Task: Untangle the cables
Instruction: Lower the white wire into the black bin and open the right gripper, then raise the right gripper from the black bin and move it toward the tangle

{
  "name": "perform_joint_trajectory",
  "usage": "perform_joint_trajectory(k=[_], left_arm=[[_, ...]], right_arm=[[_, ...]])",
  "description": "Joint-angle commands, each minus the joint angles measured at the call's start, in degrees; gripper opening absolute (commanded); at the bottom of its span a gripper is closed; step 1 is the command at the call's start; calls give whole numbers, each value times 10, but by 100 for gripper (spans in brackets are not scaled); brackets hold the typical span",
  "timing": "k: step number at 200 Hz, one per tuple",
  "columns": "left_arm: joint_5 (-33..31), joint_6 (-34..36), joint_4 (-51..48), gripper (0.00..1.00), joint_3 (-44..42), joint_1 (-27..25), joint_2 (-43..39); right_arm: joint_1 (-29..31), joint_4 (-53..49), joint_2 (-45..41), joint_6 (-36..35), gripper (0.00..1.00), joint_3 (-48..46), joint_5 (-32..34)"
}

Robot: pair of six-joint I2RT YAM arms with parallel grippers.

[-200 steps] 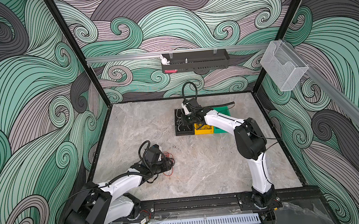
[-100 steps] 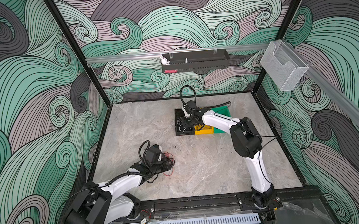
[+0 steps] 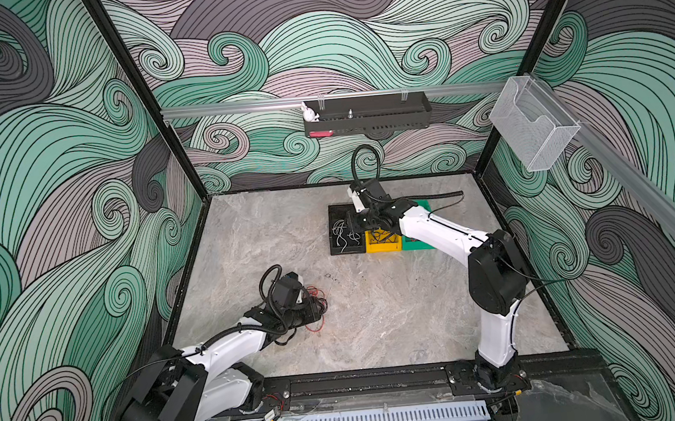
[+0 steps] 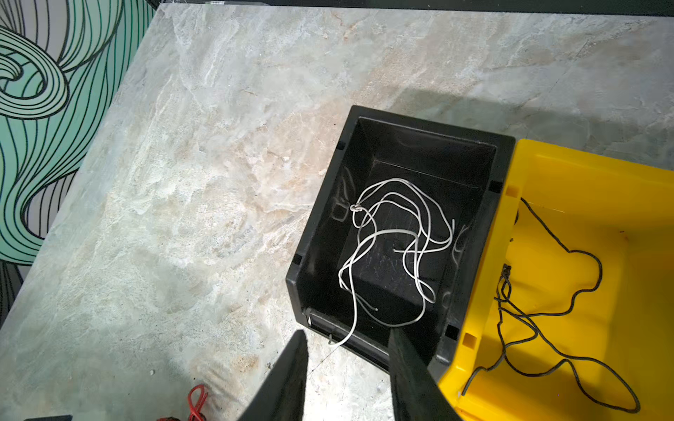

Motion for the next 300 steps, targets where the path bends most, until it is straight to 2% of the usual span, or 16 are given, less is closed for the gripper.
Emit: perform_joint_trajectory(k=[1,38,93,162,182,230,274,300], left_arm=[[-5,-1,-26,52,0,4,-5],[-7,-5,-31,52,-4,4,-16],[-8,-5,-34,52,-2,4,-15],[-10,-1,-44,52,2,4,-17],[-11,0,-45,52,2,4,-18],[-12,-3,-45,52,-1,4,-19],[-11,-4,-41,52,0,4,-18],[0,-5,-36,51,0,5,-17]], right_arm=[[11,6,11,1,39,-22,-13],[11,29,49,12,39,-10,-24],[5,16,138,25,34,78,-27],[-16,-24,218,37,15,182,-9],[-23,-26,234,38,13,205,-2],[-33,-64,268,20,14,266,8],[-32,-8,181,20,22,165,-42],[-32,36,107,24,34,83,-78]])
